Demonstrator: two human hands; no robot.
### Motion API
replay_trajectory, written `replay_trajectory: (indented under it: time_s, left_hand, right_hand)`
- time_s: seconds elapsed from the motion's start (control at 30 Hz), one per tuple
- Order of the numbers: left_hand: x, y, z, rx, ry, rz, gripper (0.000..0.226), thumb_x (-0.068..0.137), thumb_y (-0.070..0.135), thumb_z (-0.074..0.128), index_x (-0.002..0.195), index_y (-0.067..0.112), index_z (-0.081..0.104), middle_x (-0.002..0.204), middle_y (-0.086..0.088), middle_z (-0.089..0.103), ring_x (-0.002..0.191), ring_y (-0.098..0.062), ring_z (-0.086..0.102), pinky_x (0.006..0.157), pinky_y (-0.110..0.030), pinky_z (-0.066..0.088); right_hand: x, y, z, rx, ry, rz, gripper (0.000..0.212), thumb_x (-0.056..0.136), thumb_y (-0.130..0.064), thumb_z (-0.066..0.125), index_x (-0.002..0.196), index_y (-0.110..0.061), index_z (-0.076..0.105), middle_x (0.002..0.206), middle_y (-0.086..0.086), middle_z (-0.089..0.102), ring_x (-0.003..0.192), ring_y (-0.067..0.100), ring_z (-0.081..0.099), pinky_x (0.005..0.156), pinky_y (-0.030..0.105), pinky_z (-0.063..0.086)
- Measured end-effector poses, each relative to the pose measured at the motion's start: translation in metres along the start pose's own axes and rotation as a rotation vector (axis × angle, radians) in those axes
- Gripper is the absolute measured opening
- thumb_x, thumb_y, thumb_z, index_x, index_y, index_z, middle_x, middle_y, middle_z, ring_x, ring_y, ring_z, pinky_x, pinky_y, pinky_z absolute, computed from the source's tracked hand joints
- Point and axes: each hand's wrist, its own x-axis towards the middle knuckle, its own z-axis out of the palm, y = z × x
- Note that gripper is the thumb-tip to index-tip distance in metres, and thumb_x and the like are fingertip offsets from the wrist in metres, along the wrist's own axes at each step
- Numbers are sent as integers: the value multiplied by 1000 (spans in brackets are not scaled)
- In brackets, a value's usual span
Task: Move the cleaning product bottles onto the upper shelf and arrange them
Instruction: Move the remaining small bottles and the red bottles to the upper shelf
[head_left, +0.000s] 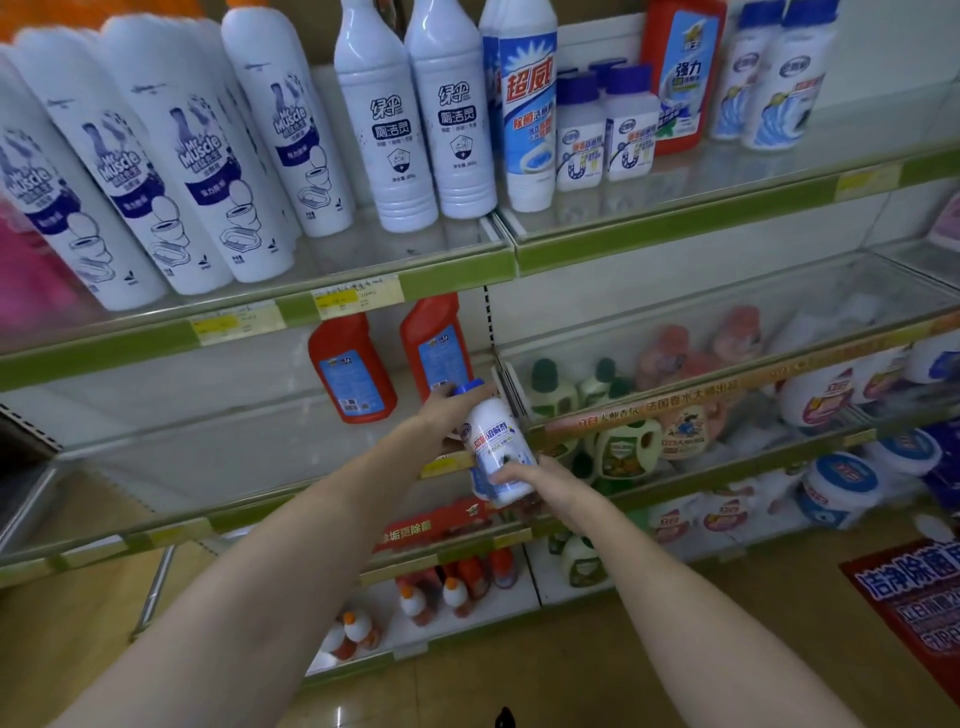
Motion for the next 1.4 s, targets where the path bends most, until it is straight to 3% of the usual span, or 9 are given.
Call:
replay_trajectory:
  time_s: [0.2, 0.27, 0.37, 0.57, 0.77, 0.93, 1.1, 1.3, 1.4]
  left_hand:
    - [-1, -12, -3, -159, 120, 32, 47, 81, 31, 83, 118, 9, 64, 104, -10, 72, 82, -24, 69, 62, -29, 56]
    - [-4, -14, -2, -158, 196, 20, 36, 81, 26, 83, 107, 11, 62, 95, -8, 68, 74, -20, 64, 57, -27, 51]
    - [-1, -25, -1, -163, 277, -45, 39, 76, 30, 86, 92, 15, 54, 92, -7, 64, 78, -24, 64, 68, -35, 55]
    - [-6, -45, -8, -123, 251, -92, 61, 56, 54, 84, 93, 23, 47, 90, -8, 69, 77, -29, 71, 74, -50, 62]
    - [-12, -25, -26, -161, 182, 23, 34, 74, 28, 87, 90, 20, 58, 88, -4, 69, 80, -24, 69, 77, -39, 59]
    - [-18, -7, -23, -194, 67, 83, 68, 55, 44, 93, 108, 15, 62, 95, -6, 72, 79, -23, 72, 70, -40, 62]
    - [-38, 34, -7, 31, -37, 361, 57, 63, 50, 89, 93, 14, 56, 88, -4, 66, 76, -19, 64, 59, -30, 49]
    - [-78, 111, 23, 145, -176, 771, 55, 69, 50, 87, 95, 13, 55, 88, 1, 62, 80, -18, 57, 71, -36, 48]
    - [-95, 148, 34, 128, -188, 896, 55, 68, 52, 86, 97, 18, 54, 92, 4, 63, 84, -17, 61, 74, -36, 51]
  right_hand:
    - [13, 6, 15, -30, -75, 64, 77, 60, -53, 86, 126, -20, 64, 116, 8, 74, 112, 28, 67, 105, 43, 50]
    - [13, 6, 18, -138, -33, 43, 71, 64, -52, 85, 126, -23, 63, 113, 1, 74, 105, 21, 68, 98, 40, 52]
    - [12, 10, 27, -397, 82, -23, 46, 77, -33, 80, 118, -23, 61, 108, -2, 70, 97, 17, 66, 86, 35, 55]
    - [0, 23, 37, -469, 202, -64, 70, 55, -44, 82, 120, -32, 57, 103, -11, 69, 92, 9, 66, 81, 36, 59]
    - [-13, 5, 55, -481, 347, -89, 58, 65, -38, 83, 109, -23, 48, 101, -4, 66, 90, 15, 65, 76, 34, 55]
    - [-33, -11, 52, -511, 503, -126, 73, 54, -49, 87, 107, -22, 46, 103, -2, 64, 89, 19, 65, 77, 40, 57]
    - [-59, -23, 45, -503, 703, -155, 72, 58, -52, 85, 111, -28, 42, 102, -6, 62, 92, 19, 63, 75, 39, 54]
    - [-82, -53, 31, -217, 1006, -337, 72, 58, -55, 90, 110, -32, 46, 102, -12, 64, 88, 8, 64, 74, 34, 57]
    - [-90, -79, 14, -104, 1036, -471, 76, 64, -42, 94, 119, -24, 45, 107, -11, 66, 93, 1, 65, 70, 15, 54]
